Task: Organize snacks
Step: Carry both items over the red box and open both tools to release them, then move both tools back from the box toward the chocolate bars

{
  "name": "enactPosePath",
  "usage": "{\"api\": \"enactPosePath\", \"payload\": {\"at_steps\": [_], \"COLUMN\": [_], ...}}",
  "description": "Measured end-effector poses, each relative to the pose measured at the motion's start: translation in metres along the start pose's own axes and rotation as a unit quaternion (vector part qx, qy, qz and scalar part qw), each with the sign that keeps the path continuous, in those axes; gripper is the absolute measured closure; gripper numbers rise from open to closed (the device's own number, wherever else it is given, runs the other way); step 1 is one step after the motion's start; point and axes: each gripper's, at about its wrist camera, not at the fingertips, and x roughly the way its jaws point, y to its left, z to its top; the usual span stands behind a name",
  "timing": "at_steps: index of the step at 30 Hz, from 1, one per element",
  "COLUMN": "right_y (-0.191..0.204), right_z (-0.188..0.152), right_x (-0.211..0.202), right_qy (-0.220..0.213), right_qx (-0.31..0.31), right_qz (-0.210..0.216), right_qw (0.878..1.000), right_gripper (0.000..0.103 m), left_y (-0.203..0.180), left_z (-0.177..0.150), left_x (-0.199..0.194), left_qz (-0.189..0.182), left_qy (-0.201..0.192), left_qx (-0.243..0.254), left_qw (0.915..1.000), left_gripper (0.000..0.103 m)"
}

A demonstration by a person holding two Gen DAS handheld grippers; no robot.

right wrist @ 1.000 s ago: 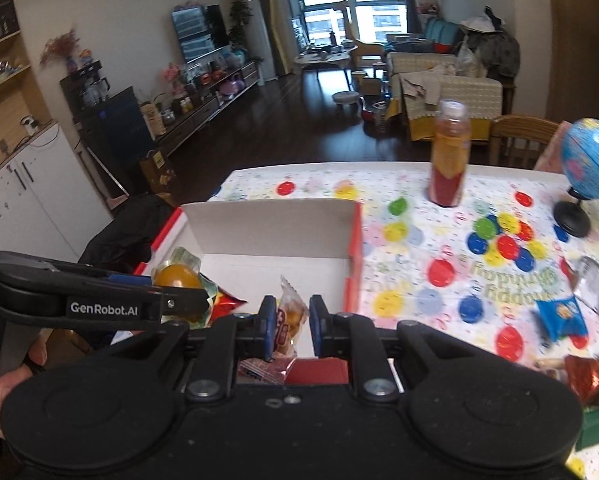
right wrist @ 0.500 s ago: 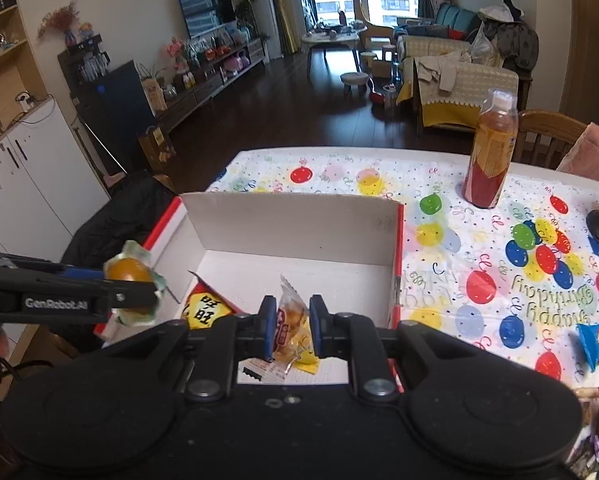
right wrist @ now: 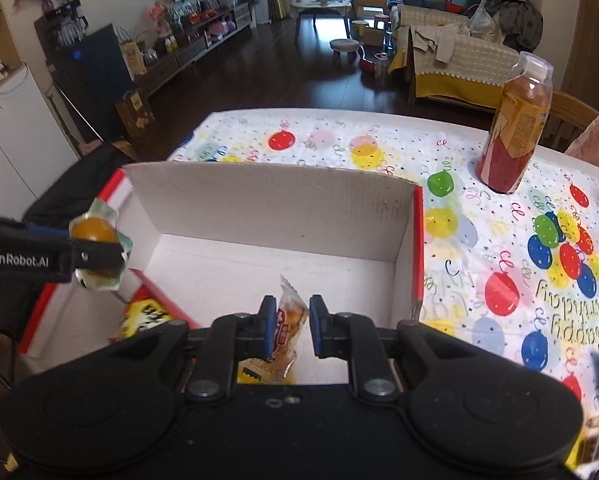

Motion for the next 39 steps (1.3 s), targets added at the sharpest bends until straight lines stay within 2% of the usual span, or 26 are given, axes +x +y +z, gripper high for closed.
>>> {"api": "enactPosePath", "payload": {"at_steps": [14,22,24,26,29,34,39], "right_y": [-0.007,-0.003,-0.002,-0.001,-0.001,0.001,0.003], "right_z": [-0.001,-0.001,-0.001,-0.001,-0.002,-0.002,-0.004], "right_x": [0.041,0.039,0.037,0.032,0.024,0.006,-0.013], "right_qy": [0.044,0.051,0.053,0.050,0.046,0.030,0.015], "right_qx": [-0.006,-0.013,-0.014,-0.013,-0.011,-0.009,-0.008], "right_qz": [-0.005,0.001,0.003,0.004,0.006,0.007,0.009], "right_qw": [0.999,0.999,0.999,0.999,0.999,0.999,1.000], "right_gripper": [0.084,0.077,0.075,0.071,0.059,0.037,0.025], "left_y": [-0.008,-0.009,-0.010,-0.012,-0.013,-0.013,-0.014], "left_z": [0.014,0.016,0.016,0.015,0.013,0.009,0.004], "left_x": [0.058,0.055,0.052,0.048,0.040,0.023,0.003], "left_qz": [-0.008,-0.020,-0.022,-0.022,-0.020,-0.021,-0.023], "left_qy": [0.058,0.067,0.067,0.065,0.059,0.044,0.028], "left_qx": [0.019,0.019,0.019,0.020,0.022,0.021,0.015], "left_qw": [0.9981,0.9974,0.9973,0.9974,0.9978,0.9986,0.9992], "left_gripper": [0.057,0.056,0.050,0.049,0.044,0.037,0.032]}}
